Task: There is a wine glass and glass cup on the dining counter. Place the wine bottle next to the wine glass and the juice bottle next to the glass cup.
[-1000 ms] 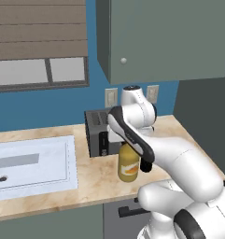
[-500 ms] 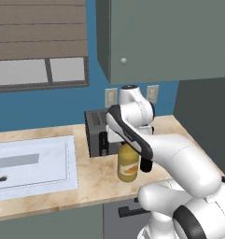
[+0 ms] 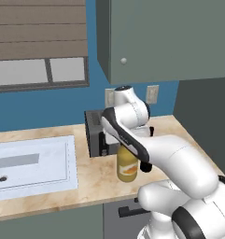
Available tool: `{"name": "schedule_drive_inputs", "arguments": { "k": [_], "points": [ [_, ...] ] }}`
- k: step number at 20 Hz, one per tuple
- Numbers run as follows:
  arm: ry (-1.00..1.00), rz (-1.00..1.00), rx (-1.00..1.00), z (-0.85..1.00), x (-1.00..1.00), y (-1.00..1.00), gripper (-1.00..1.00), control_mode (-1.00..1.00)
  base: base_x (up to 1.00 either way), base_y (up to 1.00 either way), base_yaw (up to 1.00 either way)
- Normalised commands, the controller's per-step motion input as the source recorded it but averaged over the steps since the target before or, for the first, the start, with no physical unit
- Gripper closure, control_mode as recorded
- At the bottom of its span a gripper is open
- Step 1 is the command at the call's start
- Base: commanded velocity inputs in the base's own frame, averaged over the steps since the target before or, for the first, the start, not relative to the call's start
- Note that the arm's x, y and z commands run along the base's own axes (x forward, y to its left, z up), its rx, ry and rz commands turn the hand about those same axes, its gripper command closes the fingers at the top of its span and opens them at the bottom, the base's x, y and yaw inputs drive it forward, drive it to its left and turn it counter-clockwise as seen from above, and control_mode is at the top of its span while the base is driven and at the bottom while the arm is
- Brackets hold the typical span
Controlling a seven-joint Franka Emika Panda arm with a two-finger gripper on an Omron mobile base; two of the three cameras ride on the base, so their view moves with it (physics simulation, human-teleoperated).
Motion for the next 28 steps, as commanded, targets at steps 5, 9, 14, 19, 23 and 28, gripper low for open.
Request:
{"name": "schedule_drive_inputs", "arguments": {
  "k": [5, 9, 14, 19, 23, 28],
  "points": [
    [0.00, 0.00, -0.02, -0.04, -0.06, 0.00, 1.00, -1.00, 0.00, 0.00, 0.00],
    [0.00, 0.00, 0.02, 0.36, -0.11, -0.03, 1.00, -1.00, 0.00, 0.00, 0.00],
    [0.00, 0.00, 0.08, 0.52, -0.21, -0.02, 1.00, -1.00, 0.00, 0.00, 0.00],
    [0.00, 0.00, 0.04, 0.46, -0.30, 0.00, 1.00, -1.00, 0.00, 0.00, 0.00],
    [0.00, 0.00, 0.00, 0.40, -0.28, 0.00, 1.00, -1.00, 0.00, 0.00, 0.00],
    [0.00, 0.00, 0.00, 0.40, -0.28, 0.00, 1.00, -1.00, 0.00, 0.00, 0.00]
  ]
}}
